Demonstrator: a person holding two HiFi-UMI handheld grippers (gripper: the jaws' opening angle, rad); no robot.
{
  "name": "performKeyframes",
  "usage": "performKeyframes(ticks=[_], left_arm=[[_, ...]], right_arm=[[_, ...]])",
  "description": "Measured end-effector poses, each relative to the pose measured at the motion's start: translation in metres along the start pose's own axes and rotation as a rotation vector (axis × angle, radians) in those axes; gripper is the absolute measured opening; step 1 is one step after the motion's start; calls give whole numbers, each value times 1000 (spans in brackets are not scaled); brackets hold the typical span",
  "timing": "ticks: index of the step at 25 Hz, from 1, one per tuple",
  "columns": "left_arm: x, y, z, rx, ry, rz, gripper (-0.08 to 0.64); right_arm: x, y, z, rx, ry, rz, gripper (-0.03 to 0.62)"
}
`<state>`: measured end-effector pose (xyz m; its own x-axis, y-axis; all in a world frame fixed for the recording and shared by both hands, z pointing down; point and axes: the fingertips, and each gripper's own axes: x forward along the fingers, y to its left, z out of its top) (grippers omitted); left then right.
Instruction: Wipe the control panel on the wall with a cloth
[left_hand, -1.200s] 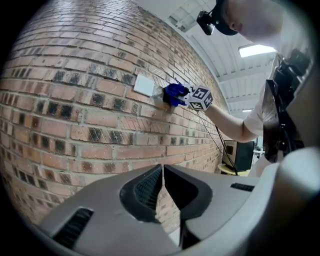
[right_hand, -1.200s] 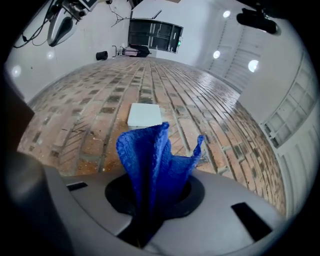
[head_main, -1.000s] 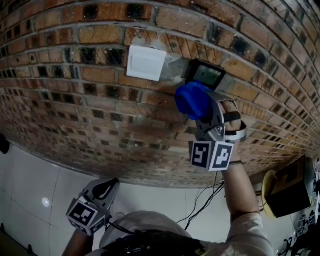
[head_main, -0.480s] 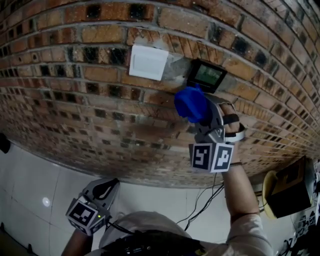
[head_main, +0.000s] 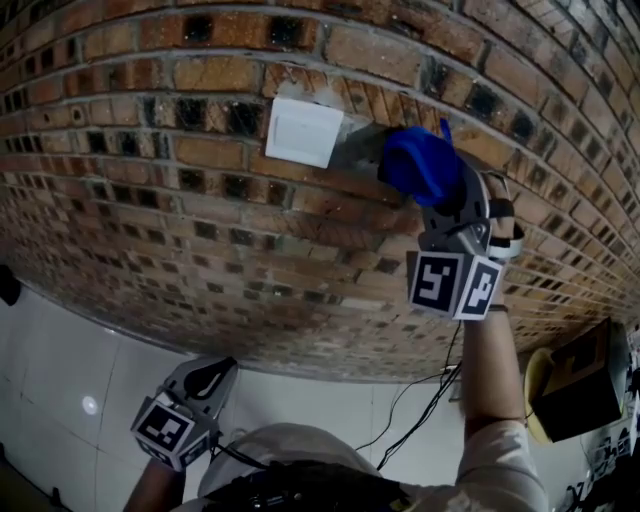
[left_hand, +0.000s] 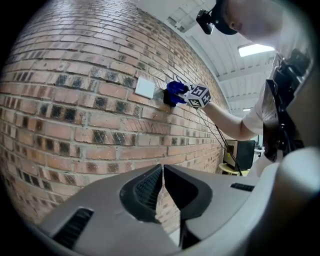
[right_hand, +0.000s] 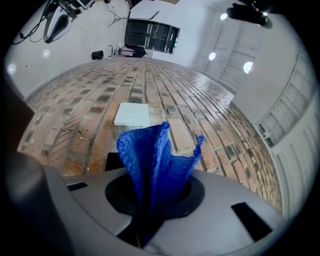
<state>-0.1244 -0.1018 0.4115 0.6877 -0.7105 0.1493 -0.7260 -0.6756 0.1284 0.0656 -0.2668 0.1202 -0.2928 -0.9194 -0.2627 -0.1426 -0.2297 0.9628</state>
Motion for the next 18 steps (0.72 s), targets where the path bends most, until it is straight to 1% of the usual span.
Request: performKeyframes(ticks=[4, 8, 15, 18], left_arm=[[-1, 3, -2, -7, 3, 14, 6], [1, 1, -2, -1, 4, 4, 6], [8, -4, -3, 3, 20, -17, 6], [9, -6, -3, 3, 23, -23, 6]], right_arm=[[-3, 17, 1, -9, 1, 32, 89], [-9, 50, 2, -22, 3, 81, 89], [-14, 115, -6, -9, 21, 206, 89], [-14, 134, -10, -12, 23, 246, 89]])
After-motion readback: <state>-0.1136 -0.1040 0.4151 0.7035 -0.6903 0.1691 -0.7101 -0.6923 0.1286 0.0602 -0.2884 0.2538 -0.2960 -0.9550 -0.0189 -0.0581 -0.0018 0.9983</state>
